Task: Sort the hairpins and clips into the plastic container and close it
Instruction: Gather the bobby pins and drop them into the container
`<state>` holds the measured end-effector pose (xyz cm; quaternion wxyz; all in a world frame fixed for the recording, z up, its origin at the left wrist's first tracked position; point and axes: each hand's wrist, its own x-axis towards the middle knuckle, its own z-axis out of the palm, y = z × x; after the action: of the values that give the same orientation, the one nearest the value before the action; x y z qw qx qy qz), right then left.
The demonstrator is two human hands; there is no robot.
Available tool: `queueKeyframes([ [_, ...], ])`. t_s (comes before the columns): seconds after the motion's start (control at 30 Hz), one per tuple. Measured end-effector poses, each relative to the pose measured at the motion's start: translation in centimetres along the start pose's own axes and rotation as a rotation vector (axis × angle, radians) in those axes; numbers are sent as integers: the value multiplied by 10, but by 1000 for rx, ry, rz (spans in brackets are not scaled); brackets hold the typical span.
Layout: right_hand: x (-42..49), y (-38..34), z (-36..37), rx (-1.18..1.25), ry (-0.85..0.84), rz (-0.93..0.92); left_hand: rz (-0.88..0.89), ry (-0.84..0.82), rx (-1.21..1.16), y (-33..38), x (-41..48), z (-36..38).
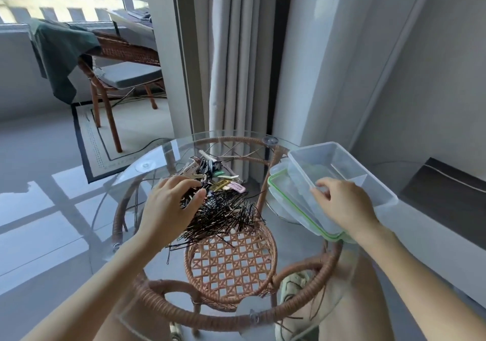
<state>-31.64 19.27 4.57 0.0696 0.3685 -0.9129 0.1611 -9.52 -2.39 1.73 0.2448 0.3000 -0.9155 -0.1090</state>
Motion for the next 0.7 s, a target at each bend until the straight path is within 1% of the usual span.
queueKeyframes([
  [0.07, -3, -3, 6, 44, -25, -115, 1, -4, 1, 3, 0, 1],
  [0.13, -3, -8, 10, 55, -15, -187, 6, -7, -8, 5, -1, 1],
  [0.2, 0, -13, 12, 108, -11, -232, 6, -16, -7, 6, -3, 1],
  [0.33, 5, -25, 12, 168, -50, -248, 0, -26, -11, 1, -7, -2],
  [0.37, 5, -28, 12, 151, -31, -241, -6, -23, -18, -1, -8, -3],
  [0.4, 4, -30, 12, 116, 24, -255, -13, -21, -23, -2, -9, -4],
  [0.47, -2, -40, 10, 40, 180, -344, -30, -28, -7, -2, -12, -7],
  [0.5, -7, -48, 9, 52, 252, -410, -52, -48, 19, -2, -14, -9],
  [0.53, -15, -58, 9, 75, 254, -480, -80, -88, 52, 0, -17, -12],
  [0.57, -21, -68, 12, 108, 162, -526, -113, -151, 90, 0, -20, -14],
  [0.6, -24, -77, 17, 122, 27, -520, -146, -227, 139, 1, -23, -15],
  [0.63, -25, -83, 26, 81, -135, -464, -173, -301, 195, 3, -25, -16],
  [0.67, -23, -86, 36, -10, -259, -395, -191, -365, 245, 5, -28, -16],
  [0.7, -21, -89, 45, -92, -333, -335, -200, -414, 280, 7, -30, -15],
])
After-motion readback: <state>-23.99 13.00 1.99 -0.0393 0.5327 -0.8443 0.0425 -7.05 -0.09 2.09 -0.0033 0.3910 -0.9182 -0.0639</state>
